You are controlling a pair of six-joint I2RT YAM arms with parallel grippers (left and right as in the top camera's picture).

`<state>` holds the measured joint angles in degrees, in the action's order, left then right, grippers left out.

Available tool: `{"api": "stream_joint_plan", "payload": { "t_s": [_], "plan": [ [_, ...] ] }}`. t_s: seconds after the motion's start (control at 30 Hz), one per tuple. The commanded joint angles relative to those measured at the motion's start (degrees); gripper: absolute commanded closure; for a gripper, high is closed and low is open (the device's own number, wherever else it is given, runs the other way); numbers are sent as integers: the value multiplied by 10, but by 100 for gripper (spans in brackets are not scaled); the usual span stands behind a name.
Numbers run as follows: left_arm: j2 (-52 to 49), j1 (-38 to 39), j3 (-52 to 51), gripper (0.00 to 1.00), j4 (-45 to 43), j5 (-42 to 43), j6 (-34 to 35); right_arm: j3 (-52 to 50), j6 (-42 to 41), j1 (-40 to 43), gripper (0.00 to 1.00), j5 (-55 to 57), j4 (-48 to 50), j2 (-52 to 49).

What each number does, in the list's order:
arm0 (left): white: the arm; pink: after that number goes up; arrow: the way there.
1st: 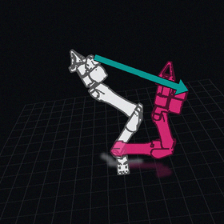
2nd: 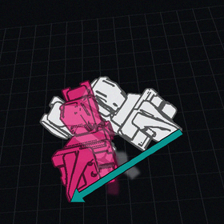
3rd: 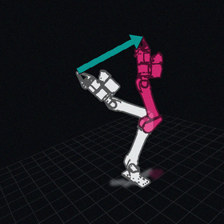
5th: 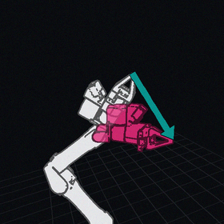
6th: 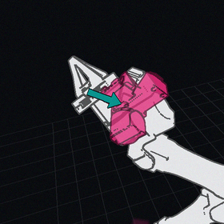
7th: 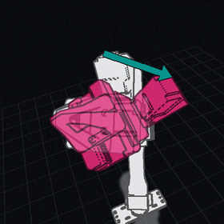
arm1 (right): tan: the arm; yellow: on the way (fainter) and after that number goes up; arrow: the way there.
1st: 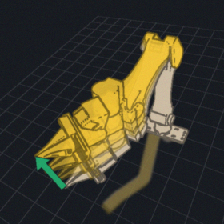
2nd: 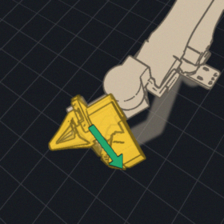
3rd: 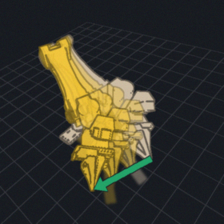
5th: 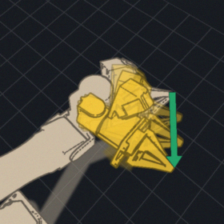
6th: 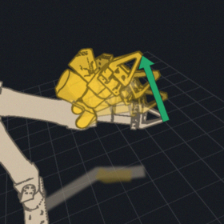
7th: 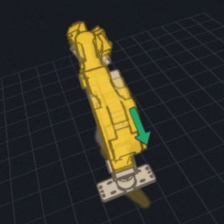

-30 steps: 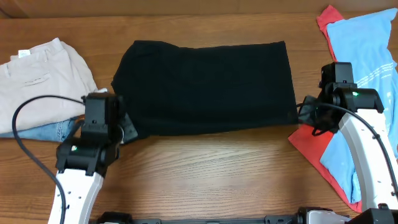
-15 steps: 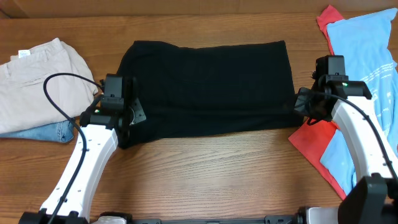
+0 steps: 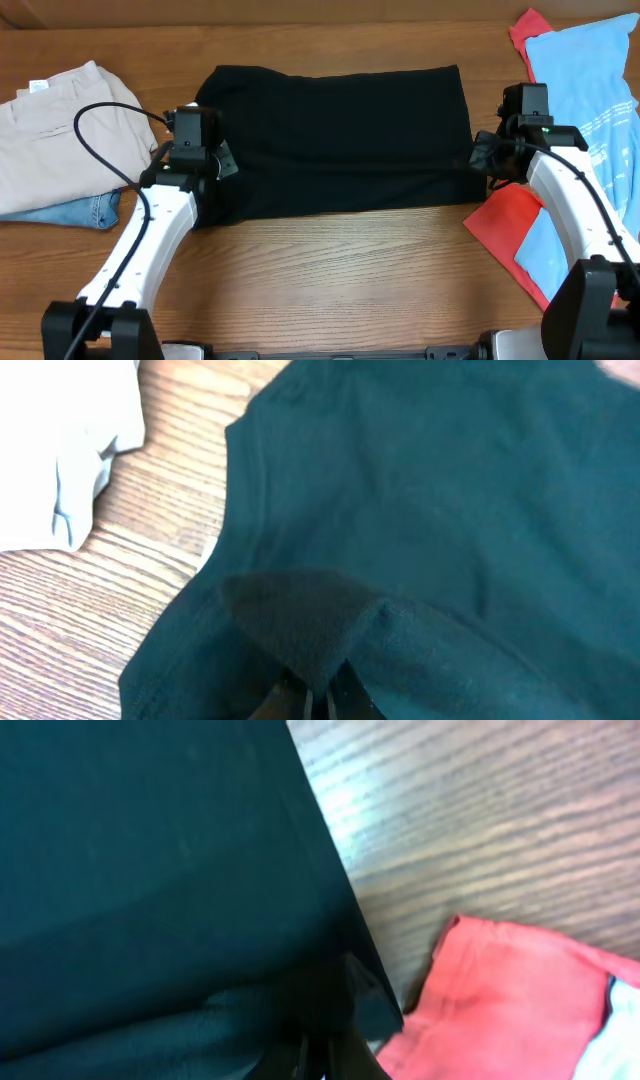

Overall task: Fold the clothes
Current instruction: 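Grasp the black shirt's front corners with both grippers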

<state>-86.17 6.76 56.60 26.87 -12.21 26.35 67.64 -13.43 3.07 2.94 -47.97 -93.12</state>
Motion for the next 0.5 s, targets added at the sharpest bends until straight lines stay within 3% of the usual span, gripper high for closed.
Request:
{"api": "stream_joint_plan", "payload": {
  "t_s": [0.0, 0.33, 0.4, 0.47],
  "plan": [
    [-23, 0, -2, 96, -5, -20, -11, 0, 2, 4, 96, 4, 20, -13],
    [-57, 0, -2, 96, -36, -20, -11, 0, 2, 4, 94, -24, 57, -57],
    [-60, 0, -2, 96, -44, -22, -11, 0, 4, 4, 87, -45, 73, -63],
    [-61, 0, -2, 96, -48, -30, -10, 0, 14, 4, 60, -74, 98, -67]
  ]
}}
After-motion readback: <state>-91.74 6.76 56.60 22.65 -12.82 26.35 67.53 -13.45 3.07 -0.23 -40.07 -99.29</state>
